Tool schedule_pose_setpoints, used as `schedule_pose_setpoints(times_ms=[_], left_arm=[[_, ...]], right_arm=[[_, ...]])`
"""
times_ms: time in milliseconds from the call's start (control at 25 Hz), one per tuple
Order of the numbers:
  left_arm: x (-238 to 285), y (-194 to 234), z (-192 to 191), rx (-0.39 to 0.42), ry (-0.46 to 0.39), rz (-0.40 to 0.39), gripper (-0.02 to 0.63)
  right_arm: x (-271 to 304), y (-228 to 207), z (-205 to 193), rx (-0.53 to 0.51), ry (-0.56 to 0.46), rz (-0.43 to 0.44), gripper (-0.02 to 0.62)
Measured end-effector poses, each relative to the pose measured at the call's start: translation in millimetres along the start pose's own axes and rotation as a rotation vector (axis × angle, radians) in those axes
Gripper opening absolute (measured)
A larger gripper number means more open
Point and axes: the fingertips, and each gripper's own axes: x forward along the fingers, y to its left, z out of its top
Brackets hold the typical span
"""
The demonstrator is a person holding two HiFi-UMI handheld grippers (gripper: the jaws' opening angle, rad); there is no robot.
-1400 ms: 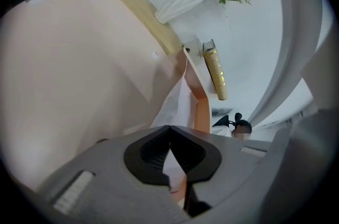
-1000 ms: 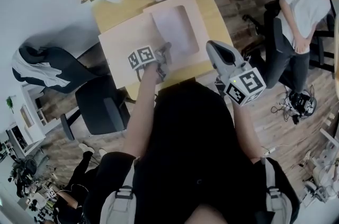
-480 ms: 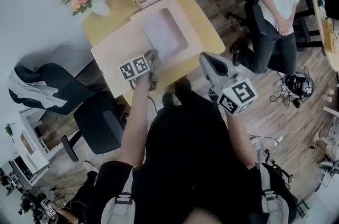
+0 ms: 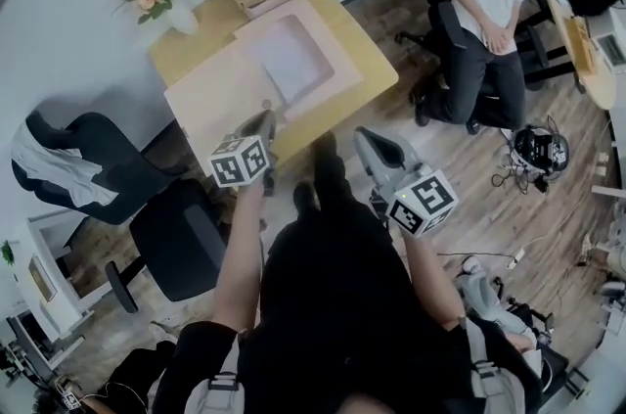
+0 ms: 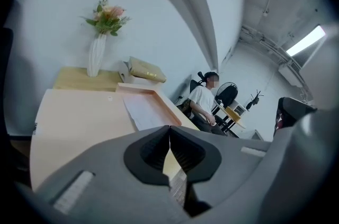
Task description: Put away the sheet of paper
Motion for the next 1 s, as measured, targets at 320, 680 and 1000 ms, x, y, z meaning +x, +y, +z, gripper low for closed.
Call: schedule_pose_setpoints(times_ms=[320, 680, 1000], left_arm=[[-62, -40, -8, 0.075, -0.090, -0.030, 0.009], [-107, -97, 1, 0.101, -0.221, -0.007, 0.009], [-125, -147, -5, 0.093, -0.278, 0.032, 0.009]], right_arm=[[-21, 40, -9, -0.019, -0.011, 0.052, 0.003], [-22, 54, 16, -0.129, 0.020, 0.176, 0.003], [-50, 37, 18, -0.147, 0.049, 0.230, 0.002]])
